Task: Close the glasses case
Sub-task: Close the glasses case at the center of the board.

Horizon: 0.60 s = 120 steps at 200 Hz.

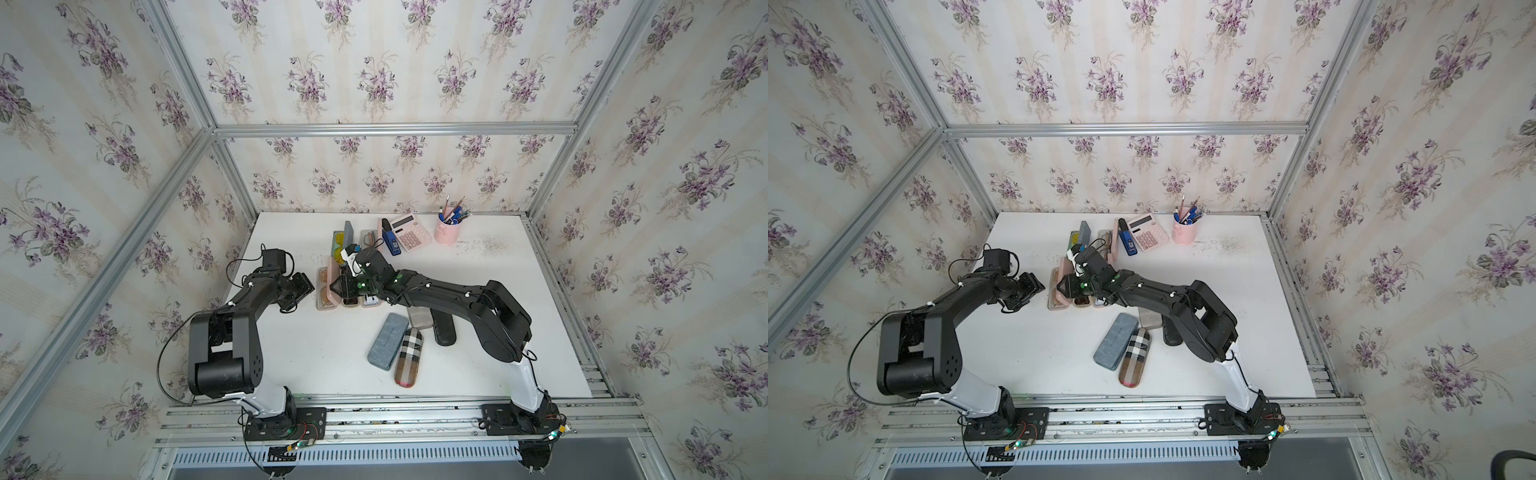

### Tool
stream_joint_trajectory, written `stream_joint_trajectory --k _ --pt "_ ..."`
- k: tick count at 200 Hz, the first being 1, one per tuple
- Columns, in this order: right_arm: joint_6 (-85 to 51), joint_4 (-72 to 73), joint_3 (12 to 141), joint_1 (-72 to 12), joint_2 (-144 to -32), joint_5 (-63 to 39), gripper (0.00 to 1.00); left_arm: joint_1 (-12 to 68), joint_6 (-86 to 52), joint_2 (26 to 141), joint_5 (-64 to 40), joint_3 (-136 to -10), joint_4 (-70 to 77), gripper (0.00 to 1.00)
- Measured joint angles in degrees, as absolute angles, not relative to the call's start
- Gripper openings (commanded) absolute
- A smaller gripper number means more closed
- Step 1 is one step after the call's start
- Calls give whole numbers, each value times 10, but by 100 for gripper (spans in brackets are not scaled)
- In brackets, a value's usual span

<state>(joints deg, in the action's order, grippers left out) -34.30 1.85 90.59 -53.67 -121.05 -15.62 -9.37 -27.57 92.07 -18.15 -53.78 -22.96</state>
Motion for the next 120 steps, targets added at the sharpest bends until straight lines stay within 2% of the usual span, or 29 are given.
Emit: stream_joint_trajectory --k 77,83,101,120 --pt "-343 13 913 -536 -1224 -142 39 -92 -275 992 -225 -557 -179 56" --pt "-343 13 913 -536 -1224 -142 38 -91 -275 996 -228 -558 -176 51" --pt "-343 13 914 -536 -1228 -142 38 -90 -275 1008 -236 -563 -172 49" --pt "-343 12 915 -536 -1233 -139 37 -88 -274 1023 -241 -571 -167 42"
